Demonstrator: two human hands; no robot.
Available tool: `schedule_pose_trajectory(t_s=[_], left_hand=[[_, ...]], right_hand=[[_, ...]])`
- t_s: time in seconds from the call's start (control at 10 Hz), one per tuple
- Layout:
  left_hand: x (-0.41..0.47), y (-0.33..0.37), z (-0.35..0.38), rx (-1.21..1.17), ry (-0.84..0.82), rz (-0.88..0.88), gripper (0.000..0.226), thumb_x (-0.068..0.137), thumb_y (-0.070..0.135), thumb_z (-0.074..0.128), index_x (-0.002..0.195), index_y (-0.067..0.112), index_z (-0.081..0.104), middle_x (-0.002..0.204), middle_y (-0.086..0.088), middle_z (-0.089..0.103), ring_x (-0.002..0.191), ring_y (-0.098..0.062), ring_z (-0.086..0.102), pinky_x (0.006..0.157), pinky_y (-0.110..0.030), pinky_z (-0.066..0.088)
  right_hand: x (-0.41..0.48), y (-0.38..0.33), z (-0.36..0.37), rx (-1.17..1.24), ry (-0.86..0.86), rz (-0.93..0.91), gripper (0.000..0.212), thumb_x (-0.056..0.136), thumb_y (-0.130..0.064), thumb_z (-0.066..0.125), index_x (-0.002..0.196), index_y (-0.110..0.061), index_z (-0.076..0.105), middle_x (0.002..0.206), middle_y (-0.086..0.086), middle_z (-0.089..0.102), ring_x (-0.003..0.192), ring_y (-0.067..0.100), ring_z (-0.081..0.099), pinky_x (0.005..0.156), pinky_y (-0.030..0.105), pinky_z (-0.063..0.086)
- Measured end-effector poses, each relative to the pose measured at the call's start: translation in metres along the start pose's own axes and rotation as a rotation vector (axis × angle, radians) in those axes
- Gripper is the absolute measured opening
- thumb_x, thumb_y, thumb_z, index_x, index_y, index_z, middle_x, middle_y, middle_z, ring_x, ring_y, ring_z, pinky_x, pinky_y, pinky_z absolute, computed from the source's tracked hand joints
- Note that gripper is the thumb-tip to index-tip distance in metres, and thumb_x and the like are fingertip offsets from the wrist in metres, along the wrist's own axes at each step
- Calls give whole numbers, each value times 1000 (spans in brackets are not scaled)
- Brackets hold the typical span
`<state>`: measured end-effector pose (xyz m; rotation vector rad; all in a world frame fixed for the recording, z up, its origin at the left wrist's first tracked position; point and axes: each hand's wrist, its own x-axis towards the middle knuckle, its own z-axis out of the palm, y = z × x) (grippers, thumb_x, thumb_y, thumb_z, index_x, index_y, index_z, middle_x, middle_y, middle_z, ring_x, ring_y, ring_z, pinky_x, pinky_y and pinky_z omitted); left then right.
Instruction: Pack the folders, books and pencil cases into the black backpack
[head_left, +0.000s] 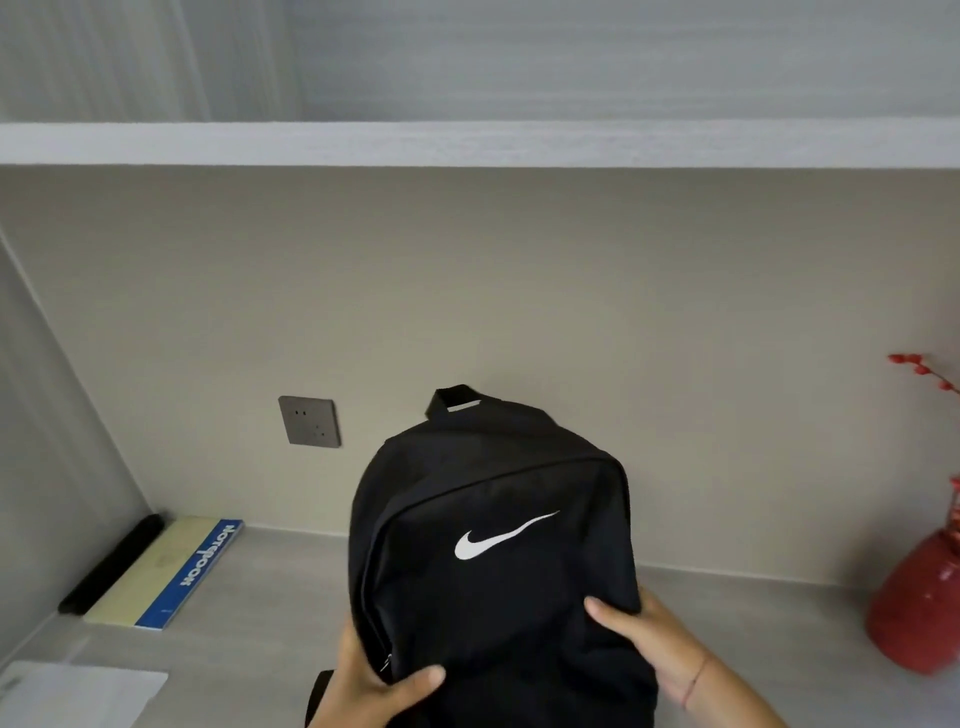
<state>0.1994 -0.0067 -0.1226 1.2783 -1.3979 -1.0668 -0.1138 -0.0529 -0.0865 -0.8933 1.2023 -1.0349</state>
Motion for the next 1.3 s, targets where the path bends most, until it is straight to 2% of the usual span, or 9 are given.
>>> schedule_pose_trajectory(t_s=[0.1, 0.2, 0.3, 0.5, 0.7, 0.9, 1.0, 1.2, 1.3], left_hand=[[20, 29, 14, -58, 27, -24, 97, 50, 39, 91, 130, 45, 37, 130, 30, 50, 118, 17, 46, 93, -8, 41], [46, 51, 23, -166, 68, -143, 66, 72, 26, 80, 128, 38, 46, 127, 18, 57, 119, -2, 54, 100, -23, 41], [80, 68, 35, -142, 17, -219, 47, 84, 37, 66, 127, 39, 47, 127, 16, 58, 114, -6, 55, 101, -29, 42], [140, 91, 78, -110, -129, -188, 49, 90, 52, 48, 135, 33, 44, 116, 25, 58, 106, 4, 55, 89, -17, 43], [153, 65, 93, -4, 7, -218, 56, 86, 44, 61, 136, 26, 43, 134, 4, 54, 119, -17, 54, 99, -28, 41], [126, 25, 84, -111, -94, -627, 58, 82, 69, 44, 130, 38, 47, 121, 10, 62, 106, -13, 59, 86, -39, 51], [117, 19, 87, -123, -62, -654, 60, 84, 70, 38, 134, 37, 44, 127, 7, 59, 108, -16, 56, 86, -38, 46], [104, 35, 93, -95, 40, -560, 66, 90, 61, 37, 147, 29, 24, 151, 3, 35, 138, -23, 35, 107, -40, 28], [87, 35, 88, -47, 135, -541, 74, 92, 56, 41, 151, 22, 11, 157, -4, 23, 143, -26, 26, 113, -41, 23]], right_hand=[[2, 2, 7, 195, 31, 55, 24, 91, -10, 57, 113, -4, 64, 105, 14, 74, 98, 29, 68, 91, 41, 51], [4, -16, 0, 329, 76, 56, 24, 92, -22, 55, 111, -9, 65, 107, 10, 74, 101, 27, 67, 92, 39, 49], [3, -32, -14, 387, 97, -16, 24, 93, -21, 55, 115, -16, 63, 111, 2, 73, 105, 21, 66, 89, 37, 49], [19, -53, -50, 394, 163, -91, 30, 96, -16, 48, 123, -8, 58, 115, 8, 68, 107, 25, 62, 87, 37, 48], [41, -34, -71, 3, 335, -40, 47, 88, -32, 62, 126, -15, 40, 124, 6, 56, 103, 21, 58, 92, 36, 46], [55, -21, -72, -178, 274, 40, 62, 85, -55, 56, 139, -27, 41, 133, -2, 55, 120, 24, 53, 105, 40, 42], [60, -17, -69, -181, 307, 35, 62, 85, -55, 55, 138, -26, 43, 135, 0, 55, 123, 26, 52, 108, 43, 40], [47, -22, -68, -129, 353, 30, 69, 84, -49, 60, 142, -21, 34, 143, 4, 48, 124, 26, 50, 107, 40, 40], [24, -33, -67, -190, 458, 29, 88, 84, -50, 60, 151, -22, 10, 157, 5, 23, 142, 26, 29, 113, 40, 27]])
